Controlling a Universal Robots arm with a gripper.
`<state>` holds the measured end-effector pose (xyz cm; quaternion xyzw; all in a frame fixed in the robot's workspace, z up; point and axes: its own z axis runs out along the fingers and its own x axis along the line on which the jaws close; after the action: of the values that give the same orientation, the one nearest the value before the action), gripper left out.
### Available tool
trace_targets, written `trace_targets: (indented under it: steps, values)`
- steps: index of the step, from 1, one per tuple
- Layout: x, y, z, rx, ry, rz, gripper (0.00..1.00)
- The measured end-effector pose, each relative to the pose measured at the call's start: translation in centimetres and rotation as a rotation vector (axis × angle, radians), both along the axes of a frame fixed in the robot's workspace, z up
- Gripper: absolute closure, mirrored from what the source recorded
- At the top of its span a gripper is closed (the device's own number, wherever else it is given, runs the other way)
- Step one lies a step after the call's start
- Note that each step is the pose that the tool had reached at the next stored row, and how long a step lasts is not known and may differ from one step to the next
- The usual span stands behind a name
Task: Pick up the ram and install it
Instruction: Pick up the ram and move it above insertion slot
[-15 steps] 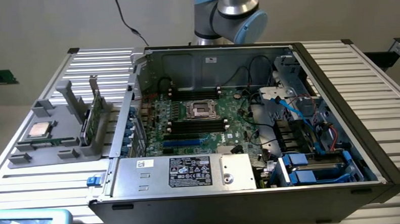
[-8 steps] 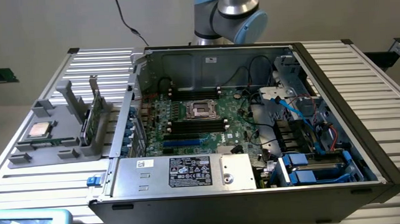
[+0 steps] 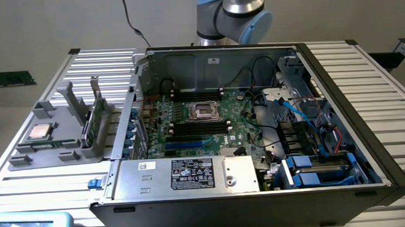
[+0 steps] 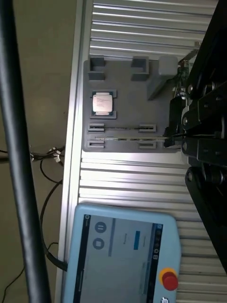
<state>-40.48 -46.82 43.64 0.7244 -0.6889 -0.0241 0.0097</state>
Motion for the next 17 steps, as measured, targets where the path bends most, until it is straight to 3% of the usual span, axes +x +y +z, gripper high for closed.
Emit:
trace_targets:
  steps: [9,17]
  values:
    - [3.9,-1.05,-0.02,0.0055,0.0001,0.0,0.89]
    - [7.5,-1.97,-0.04,0.0166,0.0,0.0,0.89]
